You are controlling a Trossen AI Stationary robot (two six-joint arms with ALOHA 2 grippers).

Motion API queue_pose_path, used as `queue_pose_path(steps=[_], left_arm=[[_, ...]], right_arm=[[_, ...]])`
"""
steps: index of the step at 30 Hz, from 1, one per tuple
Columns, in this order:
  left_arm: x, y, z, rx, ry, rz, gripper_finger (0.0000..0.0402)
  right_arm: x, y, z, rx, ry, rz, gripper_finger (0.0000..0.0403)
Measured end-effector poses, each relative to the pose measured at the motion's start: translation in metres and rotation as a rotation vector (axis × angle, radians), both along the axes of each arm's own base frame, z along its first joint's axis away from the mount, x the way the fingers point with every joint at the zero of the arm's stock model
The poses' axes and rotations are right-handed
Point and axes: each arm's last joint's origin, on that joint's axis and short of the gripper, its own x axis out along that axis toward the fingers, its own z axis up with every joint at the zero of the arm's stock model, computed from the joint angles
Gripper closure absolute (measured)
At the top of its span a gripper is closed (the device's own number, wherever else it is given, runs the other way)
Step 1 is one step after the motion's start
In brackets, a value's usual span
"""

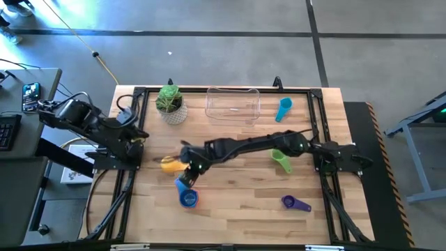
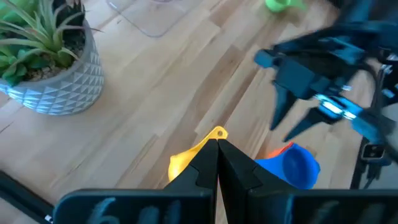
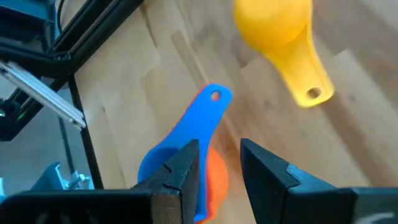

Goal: Nest measuring cups in basket
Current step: Stack the yellow measuring cup on top of the blue measuring cup

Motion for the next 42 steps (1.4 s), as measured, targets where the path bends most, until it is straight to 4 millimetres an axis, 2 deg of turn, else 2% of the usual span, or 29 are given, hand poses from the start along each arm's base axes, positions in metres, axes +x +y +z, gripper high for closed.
queue_pose_path(steps=[10, 15, 20, 27, 37, 42], left_arm=[[-0.021, 0.009, 0.003, -0.06, -0.098, 0.054, 0.0402], [-0.026, 0.011, 0.004, -0.065, -0.122, 0.068, 0.0402], [-0.026, 0.011, 0.004, -0.069, -0.127, 0.077, 0.0402], [-0.026, 0.011, 0.004, -0.067, -0.131, 0.087, 0.0401], [-0.026, 0.011, 0.004, -0.08, -0.135, 0.103, 0.0401], [-0.026, 0.011, 0.004, -0.08, -0.135, 0.103, 0.0402]], right_arm=[[0.003, -0.075, 0.0, 0.142, -0.018, 0.079, 0.0295], [0.007, -0.101, -0.01, 0.259, -0.039, 0.139, 0.0295], [0.01, -0.104, -0.022, 0.29, -0.042, 0.167, 0.0295], [0.015, -0.095, -0.031, 0.286, -0.047, 0.189, 0.0292], [0.02, -0.08, -0.062, 0.294, 0.076, 0.049, 0.023], [0.019, -0.078, -0.071, 0.268, 0.123, -0.003, 0.0222]])
